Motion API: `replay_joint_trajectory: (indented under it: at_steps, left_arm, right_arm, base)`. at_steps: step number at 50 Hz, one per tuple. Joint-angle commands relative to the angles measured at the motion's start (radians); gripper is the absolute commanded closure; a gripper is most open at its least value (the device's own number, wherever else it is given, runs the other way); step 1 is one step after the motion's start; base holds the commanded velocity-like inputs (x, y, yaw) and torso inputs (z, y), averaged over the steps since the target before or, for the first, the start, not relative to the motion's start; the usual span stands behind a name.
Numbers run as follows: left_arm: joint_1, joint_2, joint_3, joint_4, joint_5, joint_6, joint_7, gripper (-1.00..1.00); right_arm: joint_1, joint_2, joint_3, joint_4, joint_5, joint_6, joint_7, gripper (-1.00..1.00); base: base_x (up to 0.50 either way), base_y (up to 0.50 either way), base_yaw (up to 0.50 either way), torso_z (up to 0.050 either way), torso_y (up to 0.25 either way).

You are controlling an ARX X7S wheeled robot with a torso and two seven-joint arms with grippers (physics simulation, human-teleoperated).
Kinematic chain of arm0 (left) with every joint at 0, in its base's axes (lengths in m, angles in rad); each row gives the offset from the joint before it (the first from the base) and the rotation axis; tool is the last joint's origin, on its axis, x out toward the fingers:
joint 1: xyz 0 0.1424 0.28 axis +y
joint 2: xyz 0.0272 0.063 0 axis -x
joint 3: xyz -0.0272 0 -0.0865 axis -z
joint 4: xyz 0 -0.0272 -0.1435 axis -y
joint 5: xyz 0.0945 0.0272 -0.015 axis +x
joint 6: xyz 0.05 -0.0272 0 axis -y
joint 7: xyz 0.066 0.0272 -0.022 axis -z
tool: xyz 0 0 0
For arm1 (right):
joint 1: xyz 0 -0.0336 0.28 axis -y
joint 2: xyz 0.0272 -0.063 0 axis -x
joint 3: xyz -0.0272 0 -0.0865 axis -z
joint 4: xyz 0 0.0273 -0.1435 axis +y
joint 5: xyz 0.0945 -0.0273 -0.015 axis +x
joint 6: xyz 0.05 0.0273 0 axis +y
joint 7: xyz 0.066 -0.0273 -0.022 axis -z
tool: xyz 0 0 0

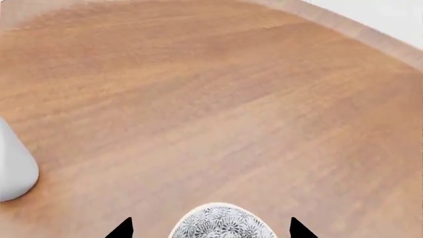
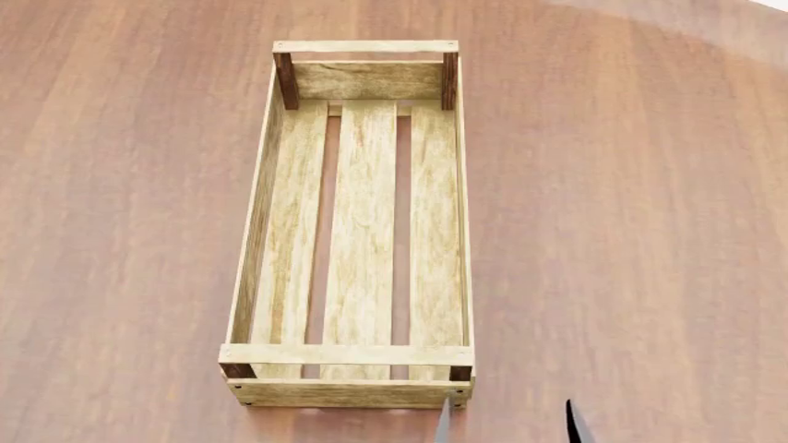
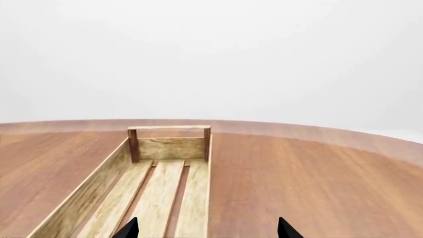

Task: Stack the right bowl on the left bowl and place them in the tray.

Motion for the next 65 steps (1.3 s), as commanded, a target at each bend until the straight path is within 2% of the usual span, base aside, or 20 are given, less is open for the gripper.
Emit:
replay_joint_trajectory:
  at_steps: [1, 13, 32, 65]
  left_arm:
    - [0.012, 0.028, -0.062, -0.047, -0.010, 0.037, 0.066, -1.00]
    - [0.005, 0.039, -0.098, -0.099, -0.053, 0.039, 0.090, -1.00]
    - [-0.040, 0.046, -0.082, -0.169, -0.121, -0.017, 0.096, -1.00]
    - [-0.063, 0.056, -0.094, -0.275, -0.144, -0.029, 0.088, -1.00]
  right_arm:
    - [-0.004, -0.015, 0.011, -0.009, -0.030, 0.009, -0.018, -1.00]
    - [-0.004, -0.012, 0.006, -0.013, -0.039, 0.017, -0.013, -1.00]
    - [0.003, -0.011, 0.002, -0.001, -0.040, 0.015, -0.011, -1.00]
    - [0.000, -0.006, -0.006, 0.000, -0.039, 0.016, -0.006, -1.00]
  base:
    - [0.00, 0.00, 0.00, 0.000, 0.000]
    - [0.00, 0.00, 0.00, 0.000, 0.000]
    - [0.00, 0.00, 0.00, 0.000, 0.000]
    - [0.00, 0.00, 0.00, 0.000, 0.000]
